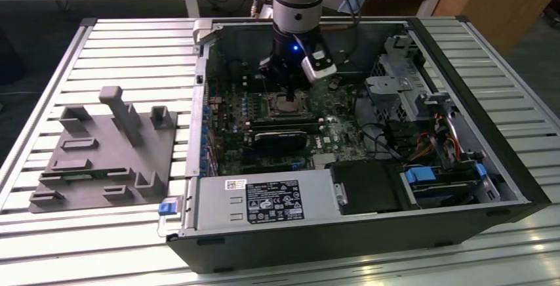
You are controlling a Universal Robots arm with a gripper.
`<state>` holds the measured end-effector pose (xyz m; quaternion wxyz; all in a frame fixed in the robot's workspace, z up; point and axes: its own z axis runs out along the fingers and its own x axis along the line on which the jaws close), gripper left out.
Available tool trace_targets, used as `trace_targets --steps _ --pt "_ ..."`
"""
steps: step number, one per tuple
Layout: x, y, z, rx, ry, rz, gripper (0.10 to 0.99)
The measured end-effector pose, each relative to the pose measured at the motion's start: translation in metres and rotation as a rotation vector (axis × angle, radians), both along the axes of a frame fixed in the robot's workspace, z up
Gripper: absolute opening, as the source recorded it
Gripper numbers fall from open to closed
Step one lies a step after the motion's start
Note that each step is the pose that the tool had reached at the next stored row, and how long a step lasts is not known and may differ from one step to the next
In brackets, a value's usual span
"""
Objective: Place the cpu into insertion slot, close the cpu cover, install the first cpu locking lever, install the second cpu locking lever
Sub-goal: 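Close the cpu cover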
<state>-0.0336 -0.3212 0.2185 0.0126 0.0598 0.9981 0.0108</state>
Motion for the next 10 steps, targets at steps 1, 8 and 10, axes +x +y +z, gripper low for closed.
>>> trace_targets --steps 1,8,10 --pt "-0.0001 0.0000 0.0000 0.000 0.0000 0.013 0.106" --pt "-0.0003 0.0000 0.0074 0.003 -0.0004 0.030 0.106" --pt "-0.0002 0.0000 0.0103 0.003 -0.0008 0.030 0.106"
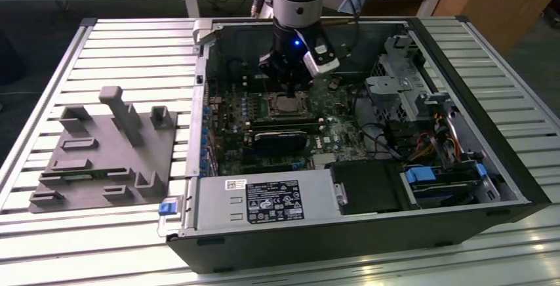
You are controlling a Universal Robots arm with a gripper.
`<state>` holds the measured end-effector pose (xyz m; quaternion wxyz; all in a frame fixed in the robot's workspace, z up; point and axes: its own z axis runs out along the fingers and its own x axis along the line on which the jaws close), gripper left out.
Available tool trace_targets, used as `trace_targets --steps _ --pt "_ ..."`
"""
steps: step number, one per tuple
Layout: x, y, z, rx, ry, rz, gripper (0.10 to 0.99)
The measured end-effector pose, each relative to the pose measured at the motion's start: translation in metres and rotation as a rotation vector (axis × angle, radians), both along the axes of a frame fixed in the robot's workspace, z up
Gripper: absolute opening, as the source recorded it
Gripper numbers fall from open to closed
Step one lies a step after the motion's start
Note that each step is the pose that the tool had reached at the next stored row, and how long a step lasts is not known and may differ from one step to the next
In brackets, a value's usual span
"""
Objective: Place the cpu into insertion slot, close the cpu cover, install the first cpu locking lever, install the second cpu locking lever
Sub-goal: 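Close the cpu cover, then install the first cpu locking lever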
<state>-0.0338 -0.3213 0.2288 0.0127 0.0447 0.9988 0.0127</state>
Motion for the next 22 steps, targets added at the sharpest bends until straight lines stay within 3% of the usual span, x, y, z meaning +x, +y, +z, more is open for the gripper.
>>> trace_targets --steps 15,22 --pt "-0.0004 0.0000 0.0006 0.000 -0.0002 0.000 0.106" --pt "-0.0087 0.0000 0.0006 0.000 -0.0003 0.000 0.106"
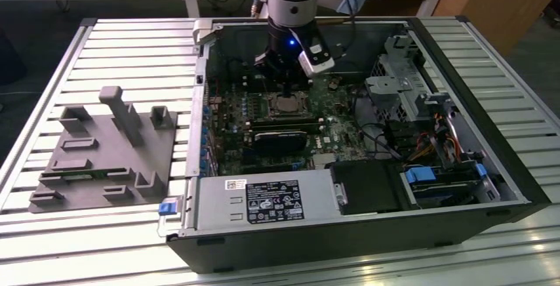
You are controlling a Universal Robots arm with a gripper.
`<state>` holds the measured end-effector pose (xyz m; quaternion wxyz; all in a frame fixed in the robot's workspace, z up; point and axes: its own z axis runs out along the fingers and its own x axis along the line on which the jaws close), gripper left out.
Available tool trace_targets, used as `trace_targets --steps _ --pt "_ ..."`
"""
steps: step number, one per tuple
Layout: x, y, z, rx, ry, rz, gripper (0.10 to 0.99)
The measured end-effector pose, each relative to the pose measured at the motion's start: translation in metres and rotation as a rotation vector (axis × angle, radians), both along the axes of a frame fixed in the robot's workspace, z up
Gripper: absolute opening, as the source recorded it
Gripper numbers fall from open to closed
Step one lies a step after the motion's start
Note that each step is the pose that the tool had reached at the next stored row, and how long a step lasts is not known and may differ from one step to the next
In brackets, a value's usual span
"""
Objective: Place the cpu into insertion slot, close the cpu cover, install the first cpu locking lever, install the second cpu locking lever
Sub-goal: 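Install the first cpu locking lever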
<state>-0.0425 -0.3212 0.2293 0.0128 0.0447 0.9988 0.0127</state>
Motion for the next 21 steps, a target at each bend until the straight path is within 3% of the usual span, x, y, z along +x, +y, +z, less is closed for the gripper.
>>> trace_targets --steps 12,21 --pt "-0.0148 0.0000 0.0000 0.000 0.0000 0.000 0.106" --pt "-0.0308 0.0000 0.0000 0.000 0.0000 0.000 0.106"
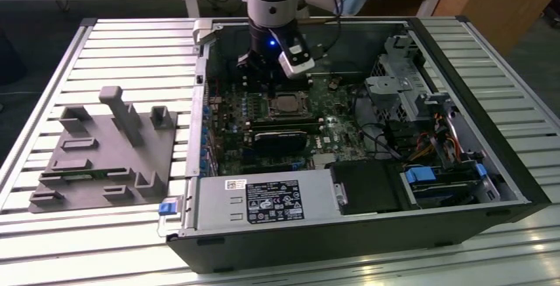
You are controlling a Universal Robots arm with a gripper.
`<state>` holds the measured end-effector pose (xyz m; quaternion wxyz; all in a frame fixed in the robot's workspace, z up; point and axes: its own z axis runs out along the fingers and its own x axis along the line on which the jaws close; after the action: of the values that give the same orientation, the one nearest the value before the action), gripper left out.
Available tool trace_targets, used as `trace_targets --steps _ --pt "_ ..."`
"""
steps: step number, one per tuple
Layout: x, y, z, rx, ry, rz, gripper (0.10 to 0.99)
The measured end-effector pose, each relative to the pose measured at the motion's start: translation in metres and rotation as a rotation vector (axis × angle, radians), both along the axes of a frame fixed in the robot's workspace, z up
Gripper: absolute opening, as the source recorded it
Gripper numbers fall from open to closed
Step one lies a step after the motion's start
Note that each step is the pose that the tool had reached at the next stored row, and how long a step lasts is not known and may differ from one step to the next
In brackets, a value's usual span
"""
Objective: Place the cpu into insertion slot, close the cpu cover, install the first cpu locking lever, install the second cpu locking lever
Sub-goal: 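Install the first cpu locking lever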
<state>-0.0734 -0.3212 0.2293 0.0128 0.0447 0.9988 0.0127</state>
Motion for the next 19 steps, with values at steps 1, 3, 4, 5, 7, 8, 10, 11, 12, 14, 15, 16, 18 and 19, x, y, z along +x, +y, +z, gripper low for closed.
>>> trace_targets --steps 1,3,4,5,7,8,10,11,12,14,15,16,18,19 --pt "-0.0020 0.0000 0.0000 0.000 0.0000 0.000 0.106" --pt "-0.0057 0.0000 0.0000 0.000 0.0001 0.000 0.106" --pt "-0.0074 0.0000 0.0000 0.000 0.0001 0.000 0.106" --pt "-0.0092 0.0000 0.0000 0.000 0.0001 0.000 0.106" --pt "-0.0122 0.0000 0.0000 0.000 0.0000 0.000 0.106" --pt "-0.0130 0.0000 0.0000 0.000 0.0000 0.000 0.106" --pt "-0.0131 0.0000 0.0000 0.000 0.0000 0.000 0.106" --pt "-0.0131 0.0000 0.0000 0.000 0.0001 0.000 0.106" --pt "-0.0132 0.0000 0.0001 0.000 0.0001 0.000 0.106" --pt "-0.0133 -0.0001 0.0005 0.000 0.0002 0.000 0.106" --pt "-0.0133 -0.0001 0.0012 0.000 0.0002 0.000 0.106" --pt "-0.0133 0.0000 0.0022 0.000 0.0000 0.000 0.106" --pt "-0.0133 0.0000 0.0050 0.000 0.0000 0.000 0.106" --pt "-0.0132 0.0000 0.0065 0.000 -0.0001 0.000 0.106"
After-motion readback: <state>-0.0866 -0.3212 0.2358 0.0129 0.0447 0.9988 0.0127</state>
